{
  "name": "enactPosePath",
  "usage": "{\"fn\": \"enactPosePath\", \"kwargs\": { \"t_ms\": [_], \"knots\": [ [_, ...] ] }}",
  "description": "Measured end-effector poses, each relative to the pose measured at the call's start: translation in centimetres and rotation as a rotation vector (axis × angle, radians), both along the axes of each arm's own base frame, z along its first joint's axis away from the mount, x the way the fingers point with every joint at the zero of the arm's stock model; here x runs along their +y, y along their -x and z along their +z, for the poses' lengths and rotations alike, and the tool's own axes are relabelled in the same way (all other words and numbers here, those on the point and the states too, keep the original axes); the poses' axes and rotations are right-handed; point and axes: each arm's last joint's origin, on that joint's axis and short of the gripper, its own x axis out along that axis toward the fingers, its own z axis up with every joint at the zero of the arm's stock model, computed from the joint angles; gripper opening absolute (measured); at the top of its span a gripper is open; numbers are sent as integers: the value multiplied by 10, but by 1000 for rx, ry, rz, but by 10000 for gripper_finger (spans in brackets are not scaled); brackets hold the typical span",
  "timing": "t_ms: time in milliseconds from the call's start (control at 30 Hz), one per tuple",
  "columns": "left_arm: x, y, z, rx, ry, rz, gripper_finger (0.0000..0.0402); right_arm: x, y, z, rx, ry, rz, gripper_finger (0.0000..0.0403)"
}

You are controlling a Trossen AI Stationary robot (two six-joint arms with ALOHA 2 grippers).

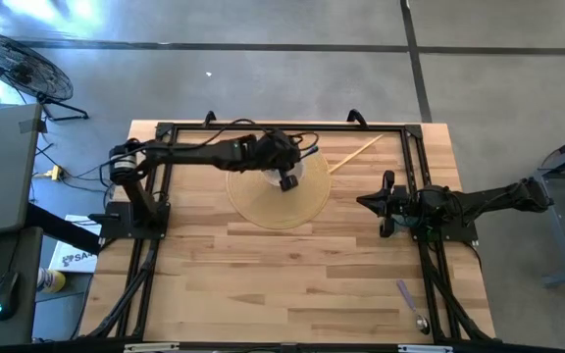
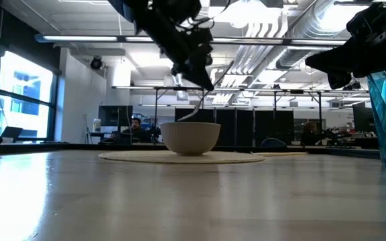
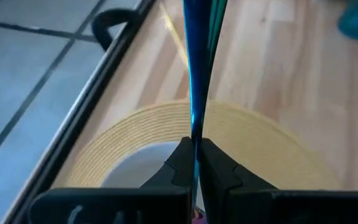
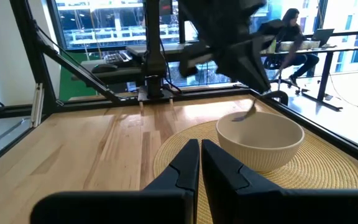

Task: Pick & Place Utensil
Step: Put the blue fork into the white bowl

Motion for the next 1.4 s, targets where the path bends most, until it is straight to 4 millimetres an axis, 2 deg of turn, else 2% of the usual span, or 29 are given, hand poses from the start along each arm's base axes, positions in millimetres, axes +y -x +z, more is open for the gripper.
{"fn": "enactPosePath", "kwargs": {
  "t_ms": [300, 433, 767, 1167, 1400],
  "knots": [
    [33, 5, 1, -89, 70, 34, 3, 0, 0, 0, 0, 0, 0, 12],
    [42, 7, -6, -76, 134, 44, 3, 0, 0, 0, 0, 0, 0, 12],
    [50, -9, -54, 16, 193, 73, 3, 0, 0, 0, -1, 0, 0, 12],
    [49, -7, -58, 64, 177, 59, 3, 0, 0, 0, 0, 0, 0, 12],
    [51, -14, -69, 67, 167, 44, 3, 0, 0, 0, 1, 0, 0, 12]
  ]
}}
